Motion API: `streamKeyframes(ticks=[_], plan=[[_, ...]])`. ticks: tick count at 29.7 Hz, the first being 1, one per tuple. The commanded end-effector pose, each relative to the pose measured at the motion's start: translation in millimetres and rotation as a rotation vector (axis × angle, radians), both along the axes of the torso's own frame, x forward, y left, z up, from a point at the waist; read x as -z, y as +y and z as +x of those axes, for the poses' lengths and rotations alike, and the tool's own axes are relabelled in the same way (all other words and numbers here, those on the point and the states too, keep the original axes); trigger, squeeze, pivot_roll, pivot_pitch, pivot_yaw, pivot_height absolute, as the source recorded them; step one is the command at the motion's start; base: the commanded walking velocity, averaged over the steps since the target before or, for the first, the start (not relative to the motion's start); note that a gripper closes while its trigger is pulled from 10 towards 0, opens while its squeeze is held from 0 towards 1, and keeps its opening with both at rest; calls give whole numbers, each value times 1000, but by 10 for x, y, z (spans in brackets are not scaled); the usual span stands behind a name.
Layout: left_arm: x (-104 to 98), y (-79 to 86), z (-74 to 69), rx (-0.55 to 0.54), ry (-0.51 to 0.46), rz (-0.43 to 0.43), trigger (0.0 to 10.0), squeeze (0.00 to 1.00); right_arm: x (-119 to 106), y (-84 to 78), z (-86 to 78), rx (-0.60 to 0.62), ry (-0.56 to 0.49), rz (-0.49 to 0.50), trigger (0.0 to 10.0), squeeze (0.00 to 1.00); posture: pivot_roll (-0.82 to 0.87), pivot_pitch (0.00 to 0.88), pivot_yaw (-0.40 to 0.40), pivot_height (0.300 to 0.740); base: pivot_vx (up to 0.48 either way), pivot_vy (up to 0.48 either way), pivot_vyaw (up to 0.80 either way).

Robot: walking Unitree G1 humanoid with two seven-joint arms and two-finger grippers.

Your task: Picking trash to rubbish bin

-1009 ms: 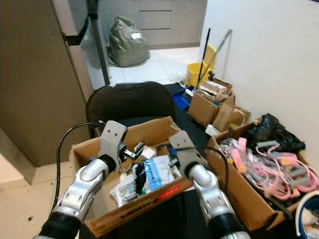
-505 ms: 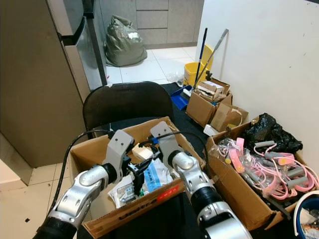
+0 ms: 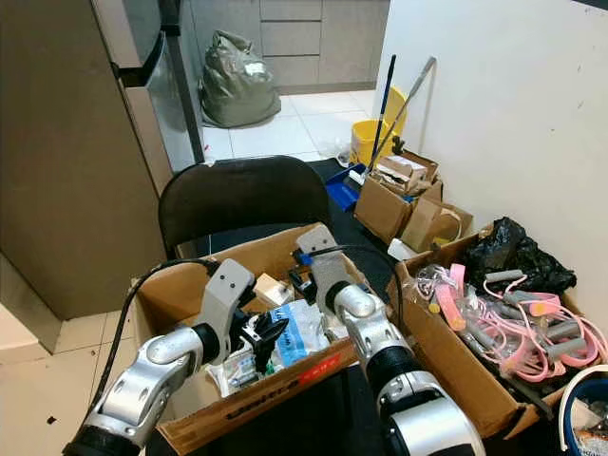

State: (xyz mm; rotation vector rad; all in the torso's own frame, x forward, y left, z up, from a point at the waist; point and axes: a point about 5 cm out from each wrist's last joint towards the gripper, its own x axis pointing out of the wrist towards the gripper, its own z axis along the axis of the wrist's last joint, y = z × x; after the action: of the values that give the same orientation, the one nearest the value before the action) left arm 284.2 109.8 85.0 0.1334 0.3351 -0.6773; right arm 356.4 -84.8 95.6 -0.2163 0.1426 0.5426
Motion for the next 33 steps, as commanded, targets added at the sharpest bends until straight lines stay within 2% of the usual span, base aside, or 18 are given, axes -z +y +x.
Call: streamKeyframes(ticks=[1, 2, 6, 7, 8, 11, 13, 16, 17, 18, 20, 22, 28, 33], plan=[[-19, 20, -5, 1, -6, 18, 10000, 0, -30, -1, 22, 12, -19, 10, 10000, 1000, -25, 41, -50, 740, 0, 0, 0], [-29, 27, 4, -13, -15, 21, 10000, 0, -52, -13, 35, 30, -33, 22, 10000, 0, -24, 45, -48, 740, 0, 0, 0], [-56, 52, 40, -56, -49, 32, 10000, 0, -94, -70, 63, 80, -58, 50, 10000, 0, -25, 49, -45, 740, 0, 0, 0], [-110, 80, 96, -116, -100, 23, 10000, 0, -126, -169, 85, 145, -90, 62, 10000, 0, -26, 52, -45, 740, 0, 0, 0], [-110, 80, 96, -116, -100, 23, 10000, 0, -126, -169, 85, 145, -90, 62, 10000, 0, -26, 52, -45, 740, 0, 0, 0], [-173, 118, 170, -199, -150, 23, 10000, 0, -126, -317, 87, 221, -96, 101, 10000, 0, -31, 57, -47, 740, 0, 0, 0], [-252, 180, 252, -305, -217, 13, 10000, 0, -95, -494, 43, 297, -119, 102, 10000, 0, -37, 60, -46, 740, 0, 0, 0], [-310, 202, 288, -359, -262, 2, 10000, 0, -82, -640, -14, 359, -150, 133, 10000, 0, -40, 61, -46, 740, 0, 0, 0], [-316, 163, 280, -325, -271, 3, 10000, 0, -38, -734, -70, 394, -151, 143, 10000, 0, -54, 64, -36, 740, 0, 0, -800], [-316, 163, 280, -325, -271, 3, 10000, 0, -38, -734, -70, 394, -151, 143, 10000, 0, -54, 64, -36, 740, 0, 0, -800], [-299, 108, 276, -291, -275, 24, 10000, 0, 70, -880, -185, 453, -138, 143, 10000, 0, -71, 68, -23, 740, 0, 0, -800], [-286, 78, 287, -278, -280, 37, 10000, 0, 138, -956, -273, 499, -132, 142, 10000, 0, -82, 70, -16, 740, 0, 0, -800], [-302, 23, 342, -284, -305, 25, 10000, 0, 223, -1008, -437, 593, -116, 171, 10000, 0, -101, 72, -2, 740, 0, 0, -800], [-324, -35, 368, -274, -322, 31, 10000, 0, 301, -986, -502, 602, -88, 148, 10000, 0, -101, 74, -2, 740, 0, 0, -800]])
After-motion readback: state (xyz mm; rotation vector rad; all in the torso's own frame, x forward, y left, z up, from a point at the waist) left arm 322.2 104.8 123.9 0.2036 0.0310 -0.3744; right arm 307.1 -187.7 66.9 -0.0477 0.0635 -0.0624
